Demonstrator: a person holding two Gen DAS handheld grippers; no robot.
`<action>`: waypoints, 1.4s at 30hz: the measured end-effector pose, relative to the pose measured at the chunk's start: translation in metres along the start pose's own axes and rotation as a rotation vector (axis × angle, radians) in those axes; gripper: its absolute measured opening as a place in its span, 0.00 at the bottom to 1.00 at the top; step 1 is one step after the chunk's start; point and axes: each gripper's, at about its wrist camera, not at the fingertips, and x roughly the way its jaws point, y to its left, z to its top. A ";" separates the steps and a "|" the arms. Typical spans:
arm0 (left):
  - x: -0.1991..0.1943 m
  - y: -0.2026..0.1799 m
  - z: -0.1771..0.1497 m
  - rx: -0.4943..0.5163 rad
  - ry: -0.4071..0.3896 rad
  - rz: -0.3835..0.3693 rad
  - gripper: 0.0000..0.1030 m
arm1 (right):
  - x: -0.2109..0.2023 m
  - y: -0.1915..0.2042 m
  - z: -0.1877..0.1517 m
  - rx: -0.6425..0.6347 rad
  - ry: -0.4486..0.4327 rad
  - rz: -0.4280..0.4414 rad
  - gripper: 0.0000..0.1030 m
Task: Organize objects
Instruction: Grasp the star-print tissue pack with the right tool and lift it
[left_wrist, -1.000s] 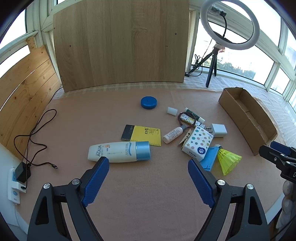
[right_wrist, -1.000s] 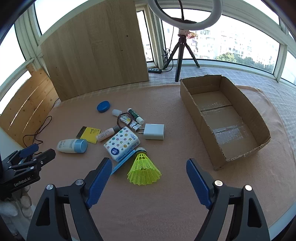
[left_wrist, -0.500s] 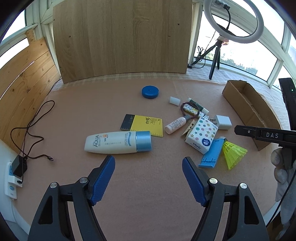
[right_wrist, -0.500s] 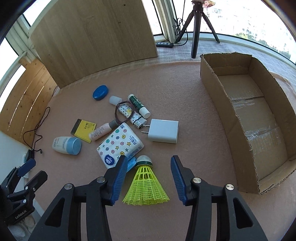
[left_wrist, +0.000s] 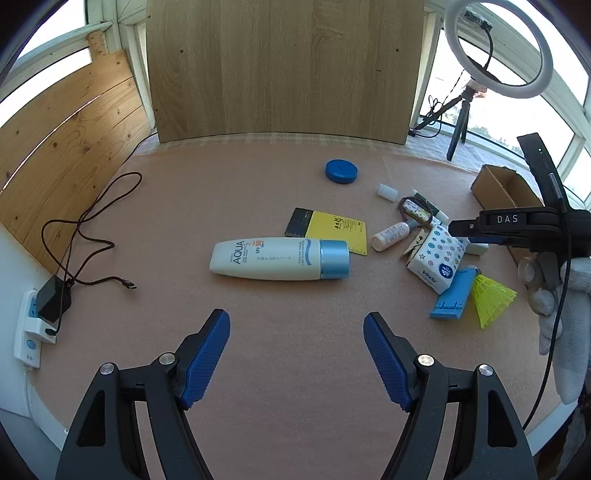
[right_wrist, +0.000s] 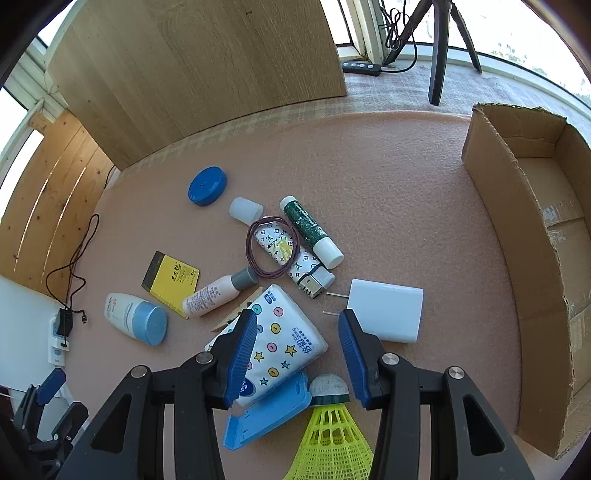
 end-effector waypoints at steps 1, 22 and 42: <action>-0.001 0.002 -0.001 -0.003 0.001 0.003 0.76 | 0.003 0.002 0.001 -0.001 0.005 0.001 0.41; -0.003 0.026 -0.011 -0.032 0.014 0.019 0.76 | 0.032 0.065 -0.036 -0.144 0.100 0.081 0.41; 0.015 0.026 -0.017 -0.008 0.064 -0.064 0.76 | -0.003 0.075 -0.115 -0.221 0.111 0.189 0.43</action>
